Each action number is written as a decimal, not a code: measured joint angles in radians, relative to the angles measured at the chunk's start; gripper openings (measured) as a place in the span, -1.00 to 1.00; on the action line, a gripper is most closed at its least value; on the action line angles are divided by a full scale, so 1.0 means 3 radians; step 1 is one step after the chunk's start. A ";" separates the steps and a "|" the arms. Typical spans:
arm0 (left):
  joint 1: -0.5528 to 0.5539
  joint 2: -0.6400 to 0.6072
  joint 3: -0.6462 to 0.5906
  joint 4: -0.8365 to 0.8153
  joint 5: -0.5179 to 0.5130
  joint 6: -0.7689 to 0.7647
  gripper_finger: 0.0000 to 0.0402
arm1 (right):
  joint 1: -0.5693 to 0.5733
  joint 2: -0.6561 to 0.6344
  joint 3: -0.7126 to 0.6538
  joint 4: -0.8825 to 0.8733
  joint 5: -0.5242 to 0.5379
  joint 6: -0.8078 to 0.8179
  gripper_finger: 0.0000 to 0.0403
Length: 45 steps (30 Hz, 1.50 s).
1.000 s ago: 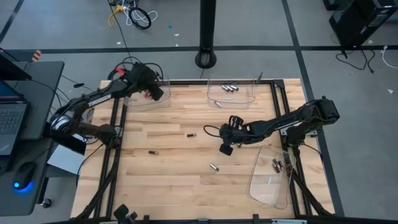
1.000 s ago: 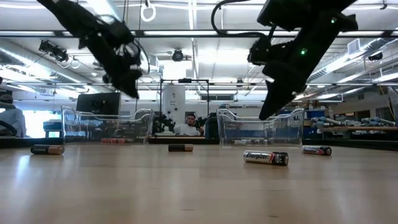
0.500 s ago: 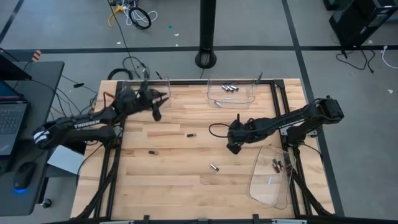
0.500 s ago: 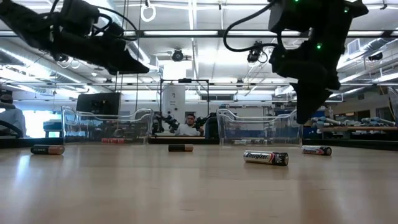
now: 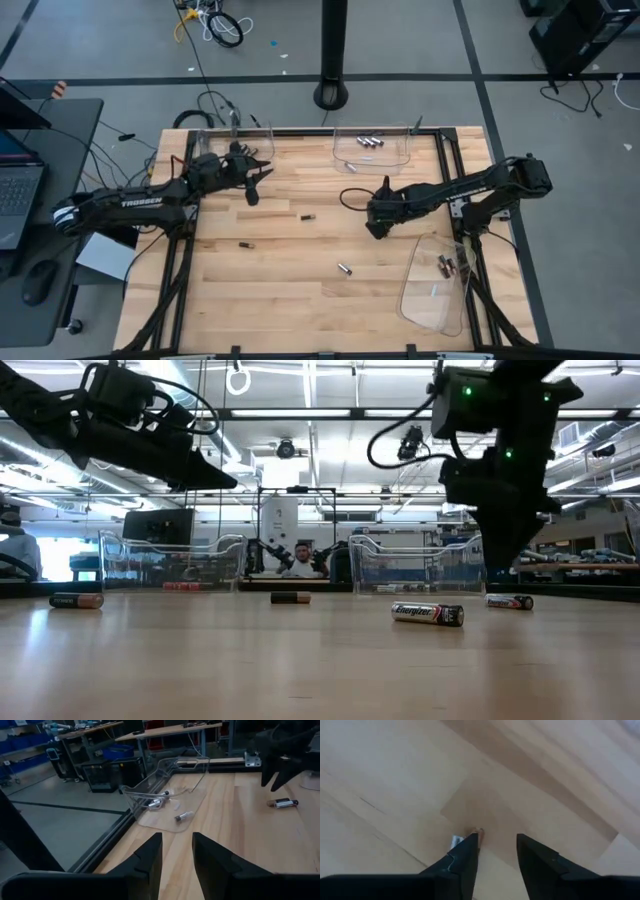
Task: Sort batteries
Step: Put the brown battery into the bottom right transparent bin
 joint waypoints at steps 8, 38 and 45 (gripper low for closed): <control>-0.0001 0.0000 0.0000 -0.0027 0.0000 0.0008 -0.44 | -0.0054 0.0003 -0.0295 0.0450 -0.0257 -0.0020 -0.26; -0.0001 0.0000 0.0000 -0.0098 -0.0003 -0.0011 -0.44 | -0.0123 -0.0006 -0.0636 0.0582 -0.0312 -0.0044 -0.68; -0.0001 0.0000 0.0000 -0.0079 -0.0003 -0.0011 -0.44 | -0.0126 0.0015 -0.0339 0.0113 -0.0179 -0.0494 -0.72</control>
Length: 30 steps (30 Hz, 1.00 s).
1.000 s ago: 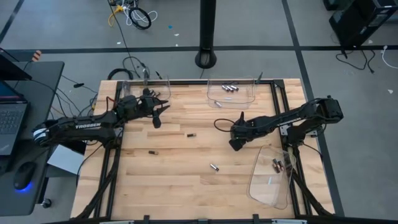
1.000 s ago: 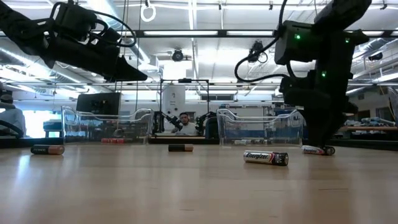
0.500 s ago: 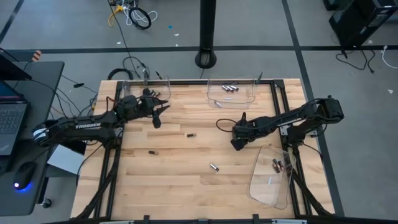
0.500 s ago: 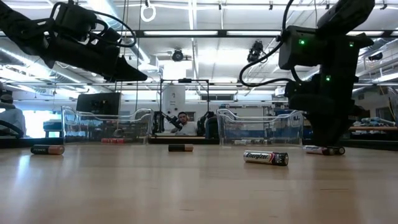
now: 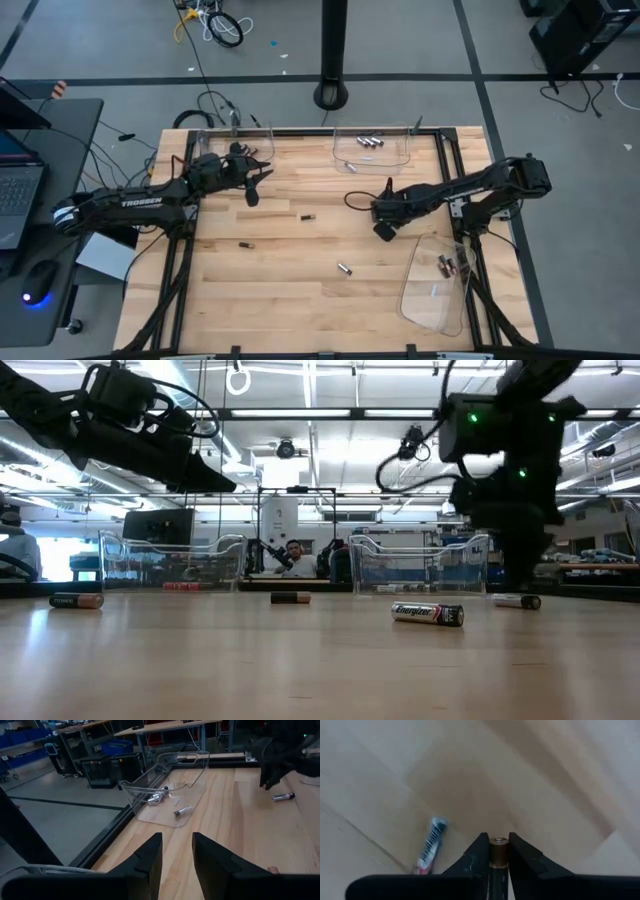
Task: Sort batteries
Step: Put the brown battery into the bottom right transparent bin
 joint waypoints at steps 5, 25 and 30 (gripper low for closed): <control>0.0000 0.0001 0.0000 0.0000 0.0000 0.0000 -0.44 | 0.0000 -0.0003 0.0383 -0.0400 0.0127 -0.0101 -0.72; 0.0000 0.0001 0.0000 -0.0005 -0.0001 0.0084 -0.44 | 0.1745 -0.0010 0.1951 -0.1498 -0.0213 0.1393 -0.72; 0.0000 0.0000 0.0001 -0.0031 -0.0001 0.0085 -0.44 | 0.2407 -0.0011 0.1703 -0.1577 -0.0274 0.2464 -0.72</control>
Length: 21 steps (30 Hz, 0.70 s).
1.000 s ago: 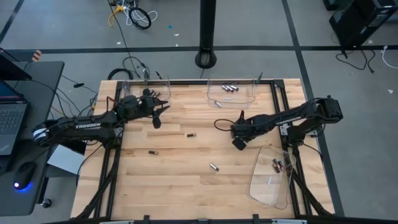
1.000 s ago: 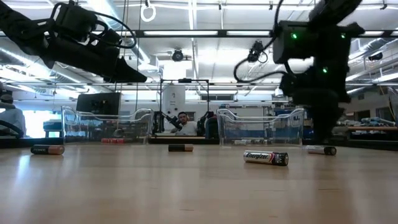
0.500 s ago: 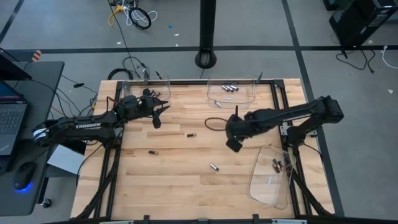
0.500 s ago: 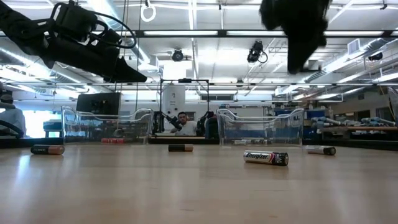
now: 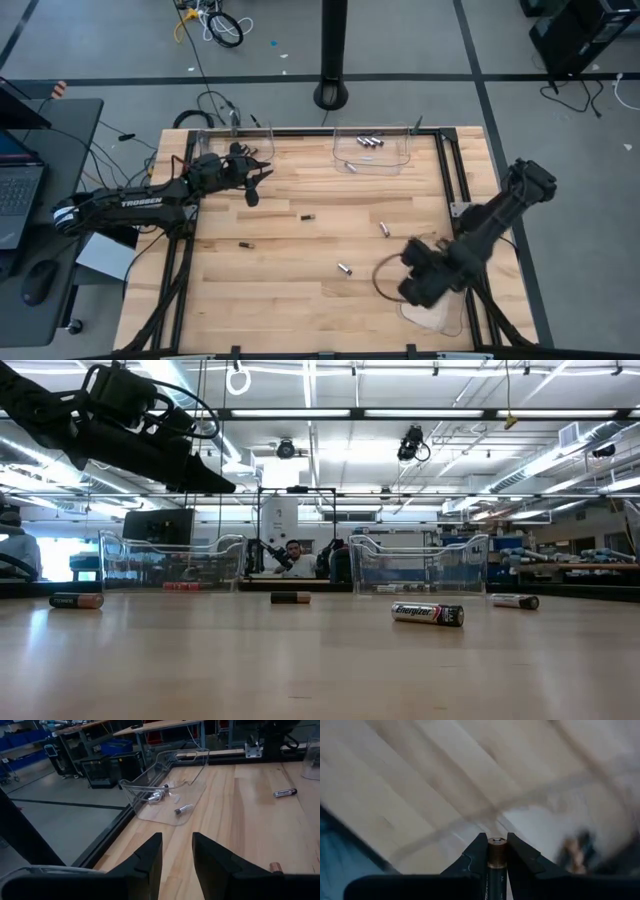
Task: Sort batteries
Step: Put the brown battery into the bottom right transparent bin
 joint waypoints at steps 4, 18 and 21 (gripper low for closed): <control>0.0000 0.0000 0.0000 -0.0003 0.0000 0.0000 -0.44 | 0.0344 0.0000 -0.0316 -0.0055 -0.0172 0.0629 -0.72; 0.0000 0.0000 0.0000 -0.0004 0.0000 0.0001 -0.44 | 0.0353 0.0000 -0.1551 0.1024 -0.0369 0.0757 -0.72; 0.0000 0.0000 0.0000 -0.0007 0.0000 0.0001 -0.44 | 0.0294 -0.0001 -0.1727 0.1284 -0.0367 0.0714 -0.72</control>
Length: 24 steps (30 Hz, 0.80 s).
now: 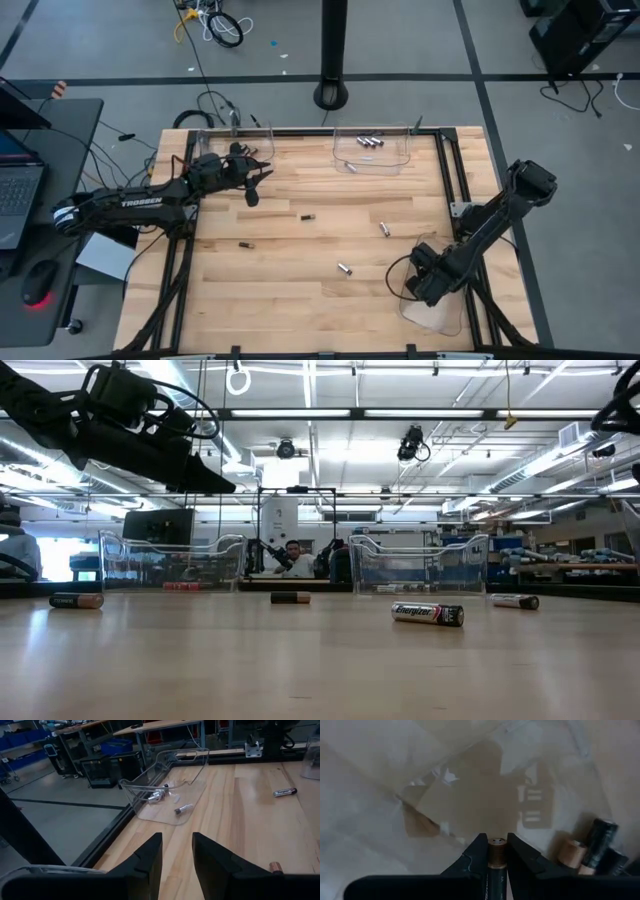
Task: Sort batteries
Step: Put the brown battery into the bottom right transparent bin, then put the silver battery into the top right transparent bin
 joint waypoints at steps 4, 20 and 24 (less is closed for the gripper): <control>0.0000 0.0000 0.0000 -0.0006 0.0000 -0.0019 -0.44 | -0.0021 -0.0003 -0.0078 0.0121 0.0000 -0.0057 -0.72; 0.0000 0.0000 0.0000 -0.0014 0.0007 -0.0060 -0.44 | -0.0021 -0.0002 0.0601 -0.0739 -0.0174 -0.0179 -0.18; 0.0000 0.0000 0.0000 -0.0013 0.0248 -0.0264 -0.44 | -0.0021 -0.0002 0.1096 -0.1226 -0.0186 -0.0377 -0.21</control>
